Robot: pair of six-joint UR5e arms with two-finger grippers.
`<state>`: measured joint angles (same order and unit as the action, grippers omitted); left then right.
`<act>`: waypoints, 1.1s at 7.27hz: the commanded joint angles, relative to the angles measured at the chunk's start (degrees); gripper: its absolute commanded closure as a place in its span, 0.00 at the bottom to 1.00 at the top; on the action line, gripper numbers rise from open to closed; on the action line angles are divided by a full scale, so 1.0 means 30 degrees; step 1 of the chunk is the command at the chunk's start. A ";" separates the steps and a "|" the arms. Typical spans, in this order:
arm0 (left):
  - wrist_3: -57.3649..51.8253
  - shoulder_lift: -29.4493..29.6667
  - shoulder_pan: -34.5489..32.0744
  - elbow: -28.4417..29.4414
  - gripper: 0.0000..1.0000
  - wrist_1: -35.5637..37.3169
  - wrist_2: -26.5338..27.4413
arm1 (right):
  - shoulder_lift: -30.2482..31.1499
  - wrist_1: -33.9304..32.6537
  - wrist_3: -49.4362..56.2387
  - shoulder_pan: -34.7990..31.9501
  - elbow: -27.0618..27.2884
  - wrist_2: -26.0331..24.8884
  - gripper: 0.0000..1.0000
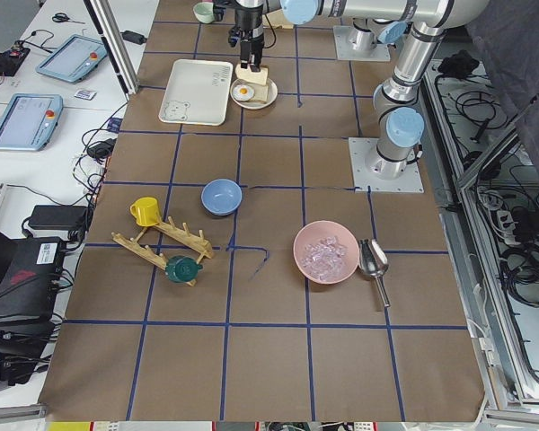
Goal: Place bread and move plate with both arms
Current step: 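Lower the bread onto the fried egg and open the right gripper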
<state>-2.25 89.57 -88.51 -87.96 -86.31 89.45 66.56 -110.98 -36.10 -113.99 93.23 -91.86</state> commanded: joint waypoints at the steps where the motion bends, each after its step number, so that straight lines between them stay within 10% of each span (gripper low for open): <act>1: -0.0011 -0.0003 0.0000 0.0024 0.00 0.0001 -0.0023 | -0.0039 -0.0067 -0.0008 0.0000 0.0007 0.0093 0.87; 3: -0.0011 -0.0003 0.0000 -0.0005 0.00 0.0001 -0.0023 | -0.0039 -0.0068 -0.0008 0.0000 0.0036 0.0093 0.81; 4: -0.0040 -0.0003 0.0000 -0.0005 0.00 0.0001 -0.0023 | -0.0039 -0.0300 0.0020 0.0000 0.0036 0.0093 0.48; 5: -0.0040 -0.0003 0.0000 -0.0005 0.00 0.0001 -0.0023 | -0.0039 -0.0998 -0.0008 0.0000 0.0036 0.0093 0.40; 8: -0.0040 -0.0003 0.0000 -0.0005 0.00 0.0001 -0.0023 | -0.0068 -0.1646 -0.0241 0.0000 0.0677 0.1321 0.34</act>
<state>-2.37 89.56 -88.45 -87.98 -86.31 89.39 66.38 -114.73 -36.30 -113.99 94.30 -89.45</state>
